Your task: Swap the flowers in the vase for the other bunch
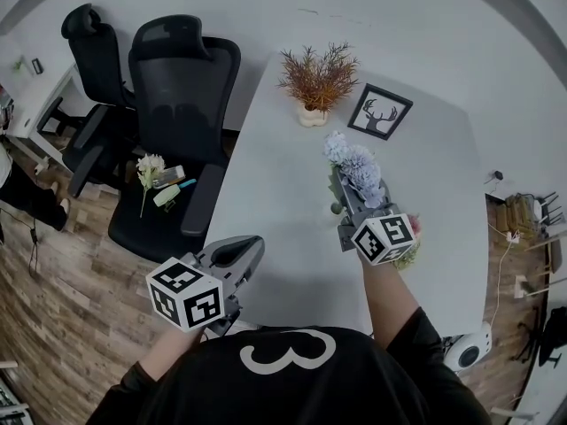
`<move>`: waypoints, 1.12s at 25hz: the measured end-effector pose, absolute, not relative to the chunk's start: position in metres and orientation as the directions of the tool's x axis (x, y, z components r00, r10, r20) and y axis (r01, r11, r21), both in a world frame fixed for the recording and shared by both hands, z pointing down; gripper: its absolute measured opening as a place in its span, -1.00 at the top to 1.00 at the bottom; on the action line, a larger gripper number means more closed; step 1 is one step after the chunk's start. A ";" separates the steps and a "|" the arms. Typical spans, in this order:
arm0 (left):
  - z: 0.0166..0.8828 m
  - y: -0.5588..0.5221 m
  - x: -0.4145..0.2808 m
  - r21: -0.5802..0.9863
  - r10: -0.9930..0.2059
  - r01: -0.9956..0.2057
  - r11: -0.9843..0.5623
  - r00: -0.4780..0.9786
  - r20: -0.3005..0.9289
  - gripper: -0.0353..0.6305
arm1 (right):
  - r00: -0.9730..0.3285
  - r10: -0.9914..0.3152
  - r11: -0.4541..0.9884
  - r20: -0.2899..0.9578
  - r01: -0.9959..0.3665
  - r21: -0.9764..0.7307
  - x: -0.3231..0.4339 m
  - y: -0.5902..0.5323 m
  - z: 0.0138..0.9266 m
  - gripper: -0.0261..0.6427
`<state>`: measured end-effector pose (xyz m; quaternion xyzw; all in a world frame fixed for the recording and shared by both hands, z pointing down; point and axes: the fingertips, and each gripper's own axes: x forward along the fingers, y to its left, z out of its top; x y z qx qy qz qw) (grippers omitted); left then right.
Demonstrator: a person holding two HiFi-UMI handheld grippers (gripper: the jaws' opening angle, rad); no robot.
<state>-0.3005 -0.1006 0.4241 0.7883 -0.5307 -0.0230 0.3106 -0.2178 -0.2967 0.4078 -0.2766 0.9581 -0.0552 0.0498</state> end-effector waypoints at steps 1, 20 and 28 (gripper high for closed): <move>0.424 -0.100 -0.300 0.515 -0.851 -0.821 -0.245 0.437 0.292 0.86 | -0.842 -0.537 0.840 -0.054 -0.527 -0.128 -0.219 -0.297 0.408 0.39; 0.417 -0.100 -0.296 0.516 -0.858 -0.817 -0.259 0.440 0.265 0.86 | -0.860 -0.479 0.852 0.178 -0.504 -0.142 -0.217 -0.290 0.427 -0.42; 0.410 -0.100 -0.273 0.509 -0.850 -0.811 -0.289 0.462 0.254 0.86 | -0.850 -0.451 0.864 0.271 -0.492 -0.108 -0.195 -0.273 0.434 -0.48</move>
